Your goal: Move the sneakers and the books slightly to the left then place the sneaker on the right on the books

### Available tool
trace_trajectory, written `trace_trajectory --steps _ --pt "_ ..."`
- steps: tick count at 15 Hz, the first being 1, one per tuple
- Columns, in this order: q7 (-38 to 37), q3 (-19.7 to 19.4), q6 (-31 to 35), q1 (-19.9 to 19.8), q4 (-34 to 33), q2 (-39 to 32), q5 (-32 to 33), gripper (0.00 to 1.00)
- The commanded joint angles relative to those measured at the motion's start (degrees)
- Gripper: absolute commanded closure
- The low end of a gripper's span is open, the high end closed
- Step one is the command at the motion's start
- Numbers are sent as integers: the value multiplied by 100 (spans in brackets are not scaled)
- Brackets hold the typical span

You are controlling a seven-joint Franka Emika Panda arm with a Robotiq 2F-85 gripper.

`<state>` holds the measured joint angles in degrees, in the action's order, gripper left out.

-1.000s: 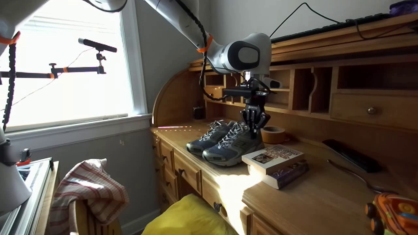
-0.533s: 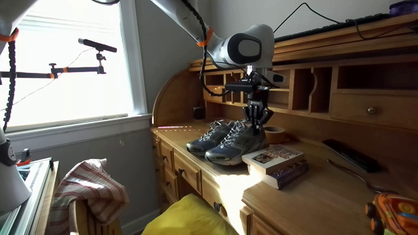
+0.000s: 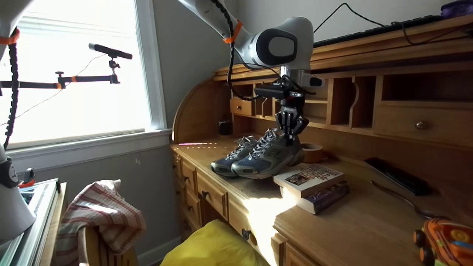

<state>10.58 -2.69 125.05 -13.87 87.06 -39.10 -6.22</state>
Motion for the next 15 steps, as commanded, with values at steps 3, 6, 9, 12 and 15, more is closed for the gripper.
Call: trace_trajectory --steps 3,6,9,12,15 --pt "358 87 21 -229 242 259 -223 98" --pt "543 85 9 -308 219 234 -242 98" --pt "649 76 -28 -376 183 229 -246 98" --pt "711 74 2 -410 220 277 -241 98" --pt "789 78 10 -448 284 390 -251 98"
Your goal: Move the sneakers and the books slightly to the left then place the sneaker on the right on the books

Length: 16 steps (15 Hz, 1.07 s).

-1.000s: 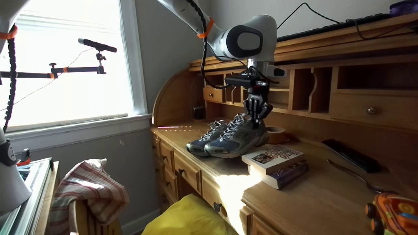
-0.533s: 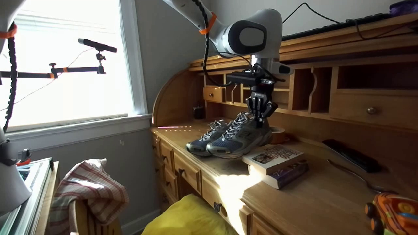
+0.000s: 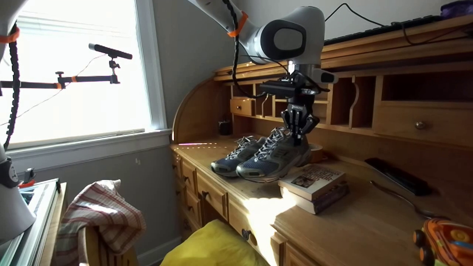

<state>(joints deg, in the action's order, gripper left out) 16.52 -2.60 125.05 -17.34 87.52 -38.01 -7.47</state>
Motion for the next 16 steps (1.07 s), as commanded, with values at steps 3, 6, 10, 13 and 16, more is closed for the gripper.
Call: trace_trajectory --steps 3,6,10,13,16 --pt "228 15 -30 -125 246 389 -72 98" --pt "255 -28 -75 -183 168 408 -66 98" --pt "394 -67 -106 -305 14 324 -58 98" --pt "569 -65 -166 -409 -147 194 -63 98" --pt "684 -50 -225 -482 -316 69 -70 98"
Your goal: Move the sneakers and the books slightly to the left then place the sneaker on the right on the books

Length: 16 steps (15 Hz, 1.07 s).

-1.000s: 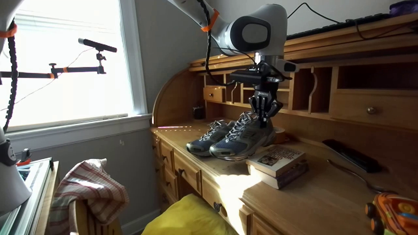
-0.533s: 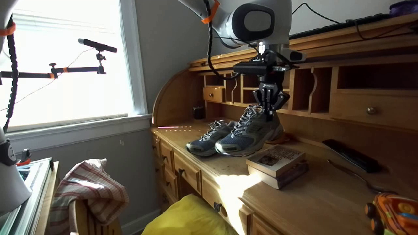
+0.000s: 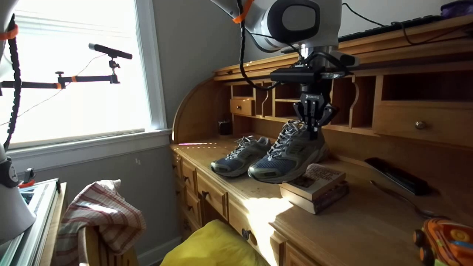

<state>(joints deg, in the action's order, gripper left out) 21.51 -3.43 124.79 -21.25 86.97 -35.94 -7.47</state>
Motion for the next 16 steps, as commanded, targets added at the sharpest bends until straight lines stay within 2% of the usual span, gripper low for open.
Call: trace_trajectory --steps 1,7,8,10,16 --pt "201 33 -226 -105 -321 -185 -66 98" --pt "212 25 -338 -109 -759 -547 13 98" --pt "200 21 -363 -103 -824 -597 31 67" --pt "168 18 -401 -102 -919 -672 36 61" --pt "18 9 -98 -68 -525 -299 -21 16"
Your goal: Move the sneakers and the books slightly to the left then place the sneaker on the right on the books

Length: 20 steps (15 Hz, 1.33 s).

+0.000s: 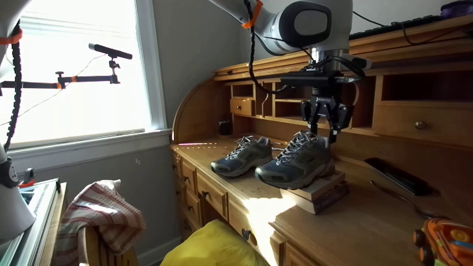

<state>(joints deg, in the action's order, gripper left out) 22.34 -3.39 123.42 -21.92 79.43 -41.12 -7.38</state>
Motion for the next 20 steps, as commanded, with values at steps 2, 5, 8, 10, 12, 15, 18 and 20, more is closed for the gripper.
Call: trace_trajectory --steps 2,5,8,10,12,15,18,20 --pt "-166 -18 59 21 352 350 -41 1" --pt "-518 -99 102 104 602 559 -19 0" --pt "-791 -146 266 170 1015 840 -16 0" --pt "-854 -179 415 213 1337 1047 16 1" --pt "-918 -231 611 270 1675 1258 47 0" --pt "-936 -290 950 331 2183 1572 71 0" --pt "-843 -327 1181 355 2603 1841 84 0" --pt "-808 -359 1328 375 2865 2021 114 0"
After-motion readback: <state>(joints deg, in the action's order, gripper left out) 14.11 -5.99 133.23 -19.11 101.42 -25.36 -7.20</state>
